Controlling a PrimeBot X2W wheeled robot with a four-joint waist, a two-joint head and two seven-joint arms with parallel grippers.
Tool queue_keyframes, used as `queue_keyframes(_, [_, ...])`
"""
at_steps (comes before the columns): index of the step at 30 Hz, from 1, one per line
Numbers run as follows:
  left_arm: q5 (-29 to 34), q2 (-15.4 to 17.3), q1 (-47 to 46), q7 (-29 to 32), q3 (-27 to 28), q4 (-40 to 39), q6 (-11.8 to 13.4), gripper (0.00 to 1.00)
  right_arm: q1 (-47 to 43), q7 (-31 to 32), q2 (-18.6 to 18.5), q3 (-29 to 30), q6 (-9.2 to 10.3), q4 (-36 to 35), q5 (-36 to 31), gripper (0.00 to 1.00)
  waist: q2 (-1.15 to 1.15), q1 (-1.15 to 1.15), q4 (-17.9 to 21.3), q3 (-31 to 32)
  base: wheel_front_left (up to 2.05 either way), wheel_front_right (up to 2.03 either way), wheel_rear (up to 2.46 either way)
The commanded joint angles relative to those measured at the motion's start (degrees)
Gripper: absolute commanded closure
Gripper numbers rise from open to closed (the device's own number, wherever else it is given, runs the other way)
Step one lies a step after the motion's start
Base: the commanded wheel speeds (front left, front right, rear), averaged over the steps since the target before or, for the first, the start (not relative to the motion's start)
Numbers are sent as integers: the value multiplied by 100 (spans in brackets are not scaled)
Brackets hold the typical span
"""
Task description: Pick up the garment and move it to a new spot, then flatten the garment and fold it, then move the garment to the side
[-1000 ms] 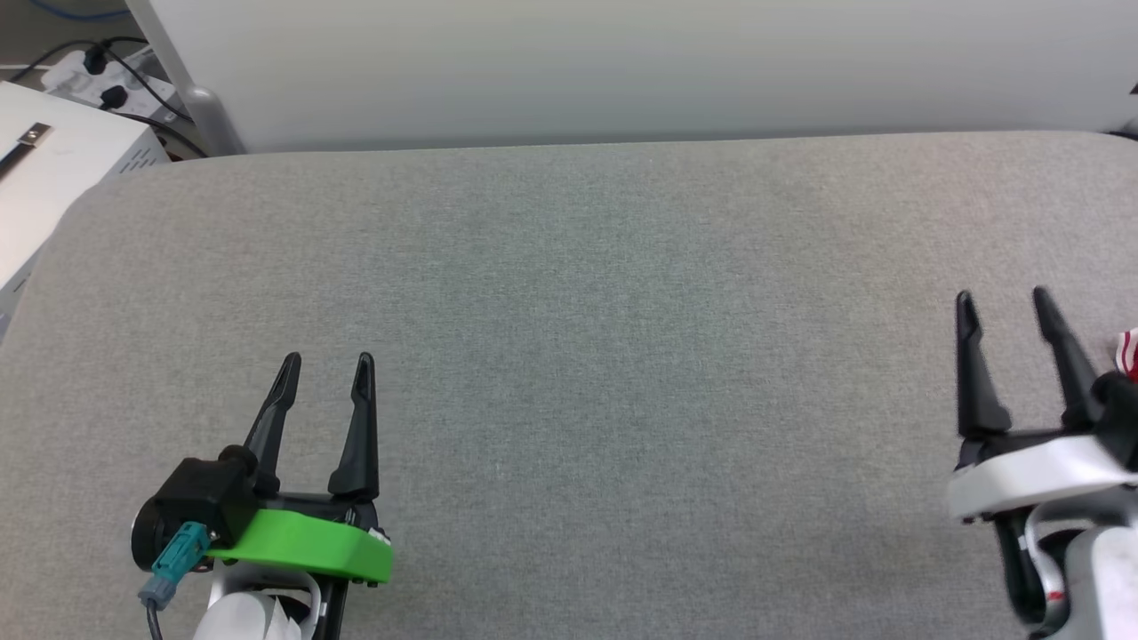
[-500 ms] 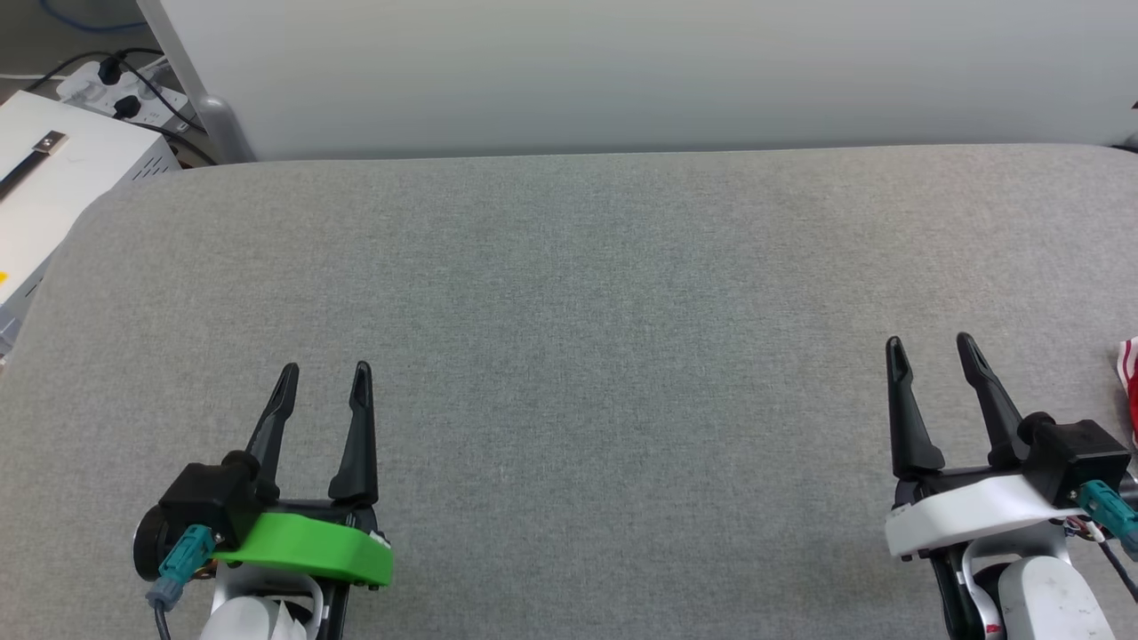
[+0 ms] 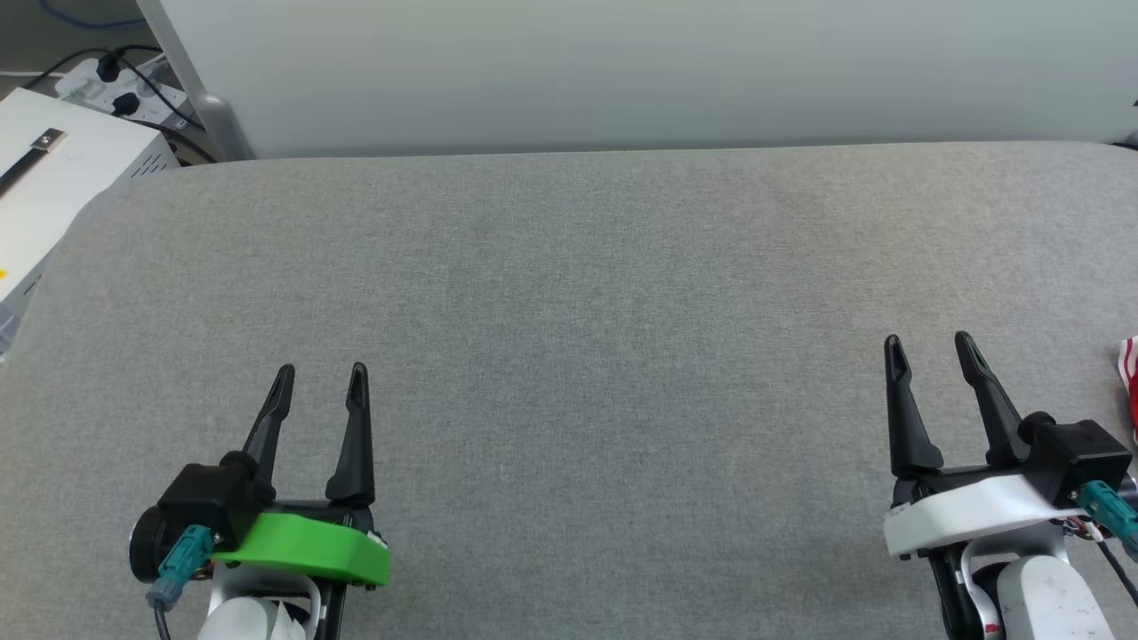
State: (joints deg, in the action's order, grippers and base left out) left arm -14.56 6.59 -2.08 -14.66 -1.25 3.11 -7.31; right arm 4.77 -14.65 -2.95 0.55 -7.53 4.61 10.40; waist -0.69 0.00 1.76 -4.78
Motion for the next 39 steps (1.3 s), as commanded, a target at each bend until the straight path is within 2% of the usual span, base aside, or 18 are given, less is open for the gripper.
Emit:
queue_keyframes(1, [72,-34,92,-34,28,-2,-17,0,-15,-34,6,-6,4,-25,62,0,69,0,4,-10,0,0,0])
queue_keyframes(14, [21,-60,58,-34,71,-4,-17,0,8,-34,7,-78,4,38,85,0,69,0,23,-89,0,0,0])
queue_keyframes(15, [44,-42,-1,3,58,3,0,100,1,2,7,-69,-1,34,48,100,0,0,22,-85,0,0,0])
queue_keyframes(39, [282,-97,31,254,64,-49,123,100,-79,248,8,-64,0,-50,-134,100,12,0,-11,10,0,0,0])
